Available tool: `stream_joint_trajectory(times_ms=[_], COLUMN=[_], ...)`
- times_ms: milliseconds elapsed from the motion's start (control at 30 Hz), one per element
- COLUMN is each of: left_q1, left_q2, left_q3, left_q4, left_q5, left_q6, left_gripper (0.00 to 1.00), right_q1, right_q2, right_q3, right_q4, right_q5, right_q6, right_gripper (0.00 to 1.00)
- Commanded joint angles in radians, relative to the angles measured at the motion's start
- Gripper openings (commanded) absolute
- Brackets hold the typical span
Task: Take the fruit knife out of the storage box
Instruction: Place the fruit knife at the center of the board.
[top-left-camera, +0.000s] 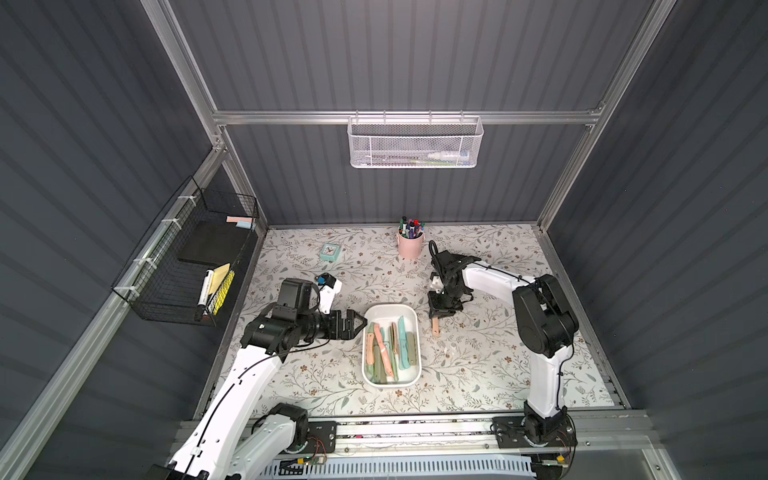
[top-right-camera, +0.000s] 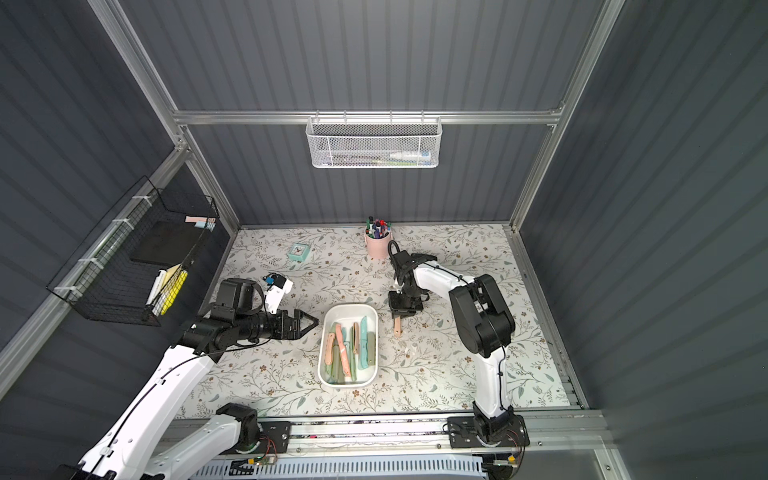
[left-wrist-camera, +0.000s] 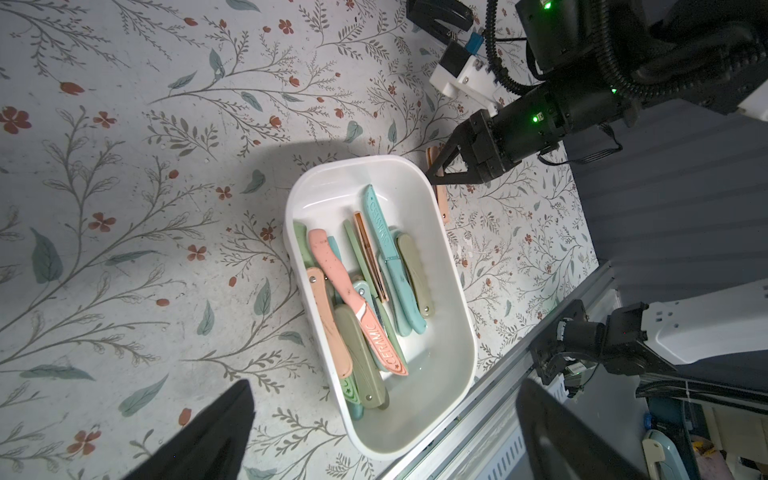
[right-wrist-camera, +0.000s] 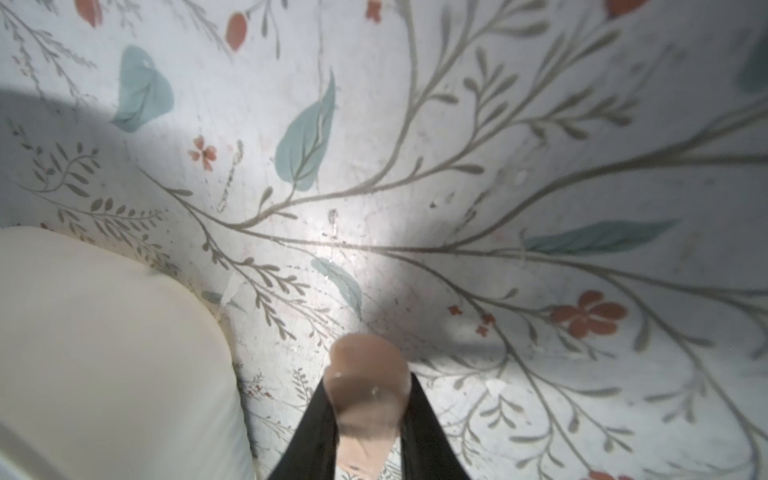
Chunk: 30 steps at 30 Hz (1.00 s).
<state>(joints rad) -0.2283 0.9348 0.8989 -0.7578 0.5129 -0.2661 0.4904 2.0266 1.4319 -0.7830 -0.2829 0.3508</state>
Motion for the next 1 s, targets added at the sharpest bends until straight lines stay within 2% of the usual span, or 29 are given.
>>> stream_joint_trajectory(times_ms=[0,500,767,967], left_q1=[-0.006,-0.006,-0.006,-0.006], left_q2=[0.002,-0.001,0.001,0.002], left_q3=[-0.006,-0.007,-0.006,-0.004], left_q4=[-0.015,-0.015,-0.013,-0.012], left_q5=[-0.004,-0.008,-0.009,-0.019], left_q6=[0.018,0.018,0.018,0.017], left_gripper=[0.99,0.99,0.99,0.99], right_q1=[-0.006,-0.007,-0.008,-0.007], right_q2=[0.019,0.024,0.013,-0.053], right_q3=[0.033,0.063,0.077,0.058], right_q4=[-0.047,-0.070,-0.079,-0.076], right_q5=[0.021,0.043,0.047,0.056], right_q6=[-0.019,-0.021,-0.018,0.000], right_gripper=[0.18,0.35,0.37,0.39])
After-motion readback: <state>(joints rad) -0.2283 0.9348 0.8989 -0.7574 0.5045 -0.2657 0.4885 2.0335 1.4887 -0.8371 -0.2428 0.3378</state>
